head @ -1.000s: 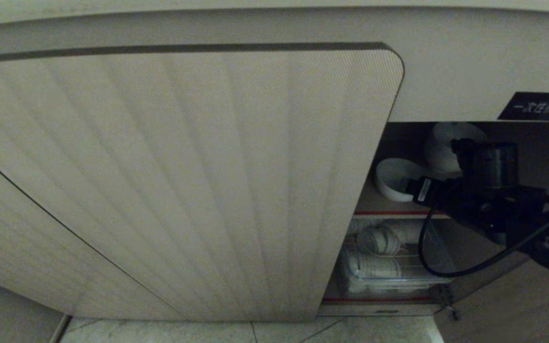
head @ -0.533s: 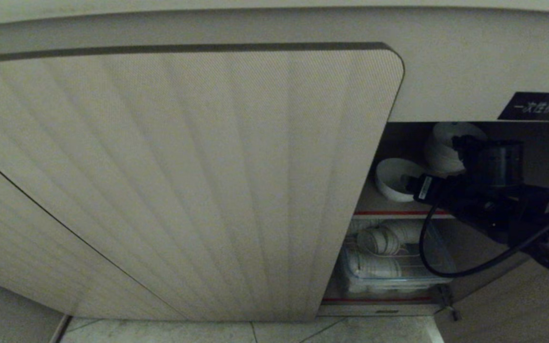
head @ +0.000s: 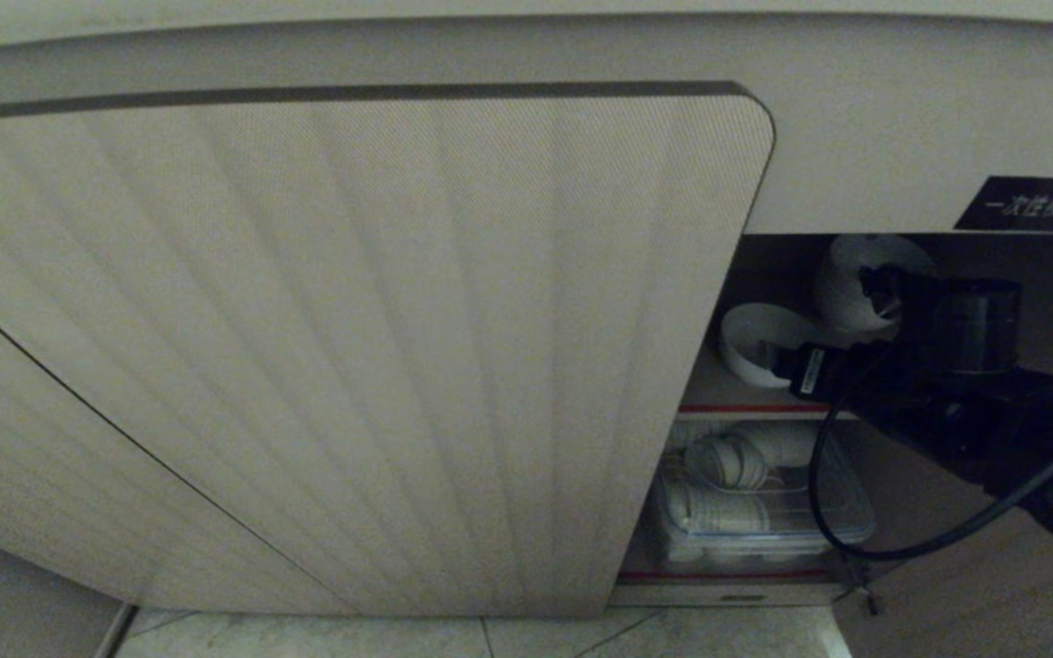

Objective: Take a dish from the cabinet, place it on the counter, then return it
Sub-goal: Close the cabinet door

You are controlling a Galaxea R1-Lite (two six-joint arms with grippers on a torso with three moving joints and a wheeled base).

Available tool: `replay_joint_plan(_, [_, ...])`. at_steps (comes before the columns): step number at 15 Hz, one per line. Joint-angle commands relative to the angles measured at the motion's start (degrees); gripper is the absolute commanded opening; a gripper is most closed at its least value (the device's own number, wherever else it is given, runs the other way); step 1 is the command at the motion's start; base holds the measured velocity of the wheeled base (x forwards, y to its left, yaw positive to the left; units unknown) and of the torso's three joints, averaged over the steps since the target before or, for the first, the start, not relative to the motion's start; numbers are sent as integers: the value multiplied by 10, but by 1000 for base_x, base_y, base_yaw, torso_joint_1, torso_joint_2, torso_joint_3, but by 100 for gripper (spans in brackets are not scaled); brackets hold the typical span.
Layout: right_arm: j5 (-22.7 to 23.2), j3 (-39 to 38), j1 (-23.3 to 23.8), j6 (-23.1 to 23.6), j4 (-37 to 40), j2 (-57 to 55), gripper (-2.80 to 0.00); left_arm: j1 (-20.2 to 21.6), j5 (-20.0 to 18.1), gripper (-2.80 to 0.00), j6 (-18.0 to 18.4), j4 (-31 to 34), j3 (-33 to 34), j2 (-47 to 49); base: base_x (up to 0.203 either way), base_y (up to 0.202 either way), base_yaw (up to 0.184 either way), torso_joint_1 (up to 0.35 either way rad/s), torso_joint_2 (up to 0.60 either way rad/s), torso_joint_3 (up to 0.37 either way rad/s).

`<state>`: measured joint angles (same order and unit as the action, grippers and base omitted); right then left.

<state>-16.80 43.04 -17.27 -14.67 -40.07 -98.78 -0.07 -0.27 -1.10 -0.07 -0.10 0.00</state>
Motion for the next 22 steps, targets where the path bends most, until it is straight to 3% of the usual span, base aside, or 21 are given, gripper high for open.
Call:
replay_joint_plan(1, [-1,-1,0,-1,-4,1,0,0,0,-280,0,0,0,0,0,0,0,0,0,0])
replay_joint_plan(3, [-1,-2,0,1,-15,1,0,0,0,-280,0,0,0,0,0,0,0,0,0,0])
replay_joint_plan(4, [-1,-2,0,1,-15,1,-280,0,0,-280,0,0,0,0,0,0,0,0,0,0])
replay_joint_plan(22, [12,-22,-2,1,-28,25,-280,0,0,-280,0,0,0,0,0,0,0,0,0,0])
